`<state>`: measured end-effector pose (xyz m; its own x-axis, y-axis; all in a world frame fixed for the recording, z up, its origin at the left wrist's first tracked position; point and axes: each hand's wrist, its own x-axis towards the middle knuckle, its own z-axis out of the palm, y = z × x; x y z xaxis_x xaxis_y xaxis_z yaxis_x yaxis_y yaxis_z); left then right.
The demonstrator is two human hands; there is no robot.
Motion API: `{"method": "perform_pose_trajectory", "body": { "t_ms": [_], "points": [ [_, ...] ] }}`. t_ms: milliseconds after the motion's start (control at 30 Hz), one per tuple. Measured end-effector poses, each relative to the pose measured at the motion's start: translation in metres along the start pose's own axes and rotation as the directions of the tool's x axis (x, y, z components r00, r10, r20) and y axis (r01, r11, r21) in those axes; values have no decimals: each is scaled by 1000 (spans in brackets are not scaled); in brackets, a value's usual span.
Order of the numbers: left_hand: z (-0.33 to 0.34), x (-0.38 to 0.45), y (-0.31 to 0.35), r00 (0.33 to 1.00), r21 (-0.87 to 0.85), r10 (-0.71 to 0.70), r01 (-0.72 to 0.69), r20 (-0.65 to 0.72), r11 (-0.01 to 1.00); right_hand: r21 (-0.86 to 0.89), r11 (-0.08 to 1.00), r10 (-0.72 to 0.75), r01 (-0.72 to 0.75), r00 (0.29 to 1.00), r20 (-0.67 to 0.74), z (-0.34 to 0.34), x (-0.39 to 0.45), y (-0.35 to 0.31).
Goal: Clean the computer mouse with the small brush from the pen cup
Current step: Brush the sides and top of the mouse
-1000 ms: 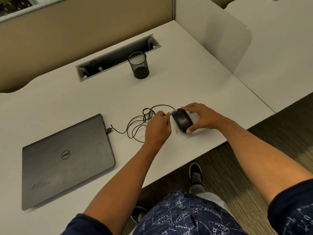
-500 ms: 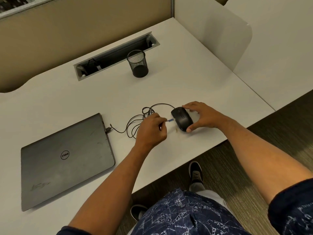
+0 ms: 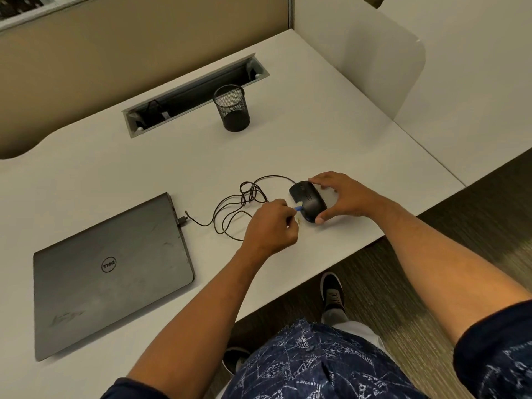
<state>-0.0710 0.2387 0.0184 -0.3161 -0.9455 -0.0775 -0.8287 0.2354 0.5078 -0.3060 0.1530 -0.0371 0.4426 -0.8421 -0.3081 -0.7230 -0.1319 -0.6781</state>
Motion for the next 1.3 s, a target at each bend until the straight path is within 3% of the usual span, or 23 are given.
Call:
{"method": "perform_pose_trajectory", "body": {
  "t_ms": [133,300,367,500,800,1067,1233,1300],
  "points": [
    [-7,-10,-4,1000,-75,5,-3,24,997,-5,1000,6,-6,1000,3,0,0,-1],
    [-8,-4,-9,972,-64,-86,74,-220,995,2,1000,11,-11,1000,7,-1,-1,-3],
    [-7,1,-6,962,-40,-94,87,-258,995,-1,1000,14,-14,1000,7,-1,-1,-4],
    [-1,7,2,980,2,-69,71,-189,997,-24,1000,13,-13,1000,6,-1,-1,-4],
    [3,-13,4,990,2,139,-139,19,990,-45,999,11,-11,1000,-1,0,-2,-5],
    [-5,-8,-1,969,42,42,-32,-244,999,-31,999,22,-21,1000,6,-2,-2,-7],
    [1,-3,2,992,62,122,-120,-36,991,-39,999,24,-23,1000,17,-4,-2,-11],
    [1,-5,3,988,46,148,-147,-41,988,-45,999,25,-24,1000,19,-4,-3,-11]
  ]
}}
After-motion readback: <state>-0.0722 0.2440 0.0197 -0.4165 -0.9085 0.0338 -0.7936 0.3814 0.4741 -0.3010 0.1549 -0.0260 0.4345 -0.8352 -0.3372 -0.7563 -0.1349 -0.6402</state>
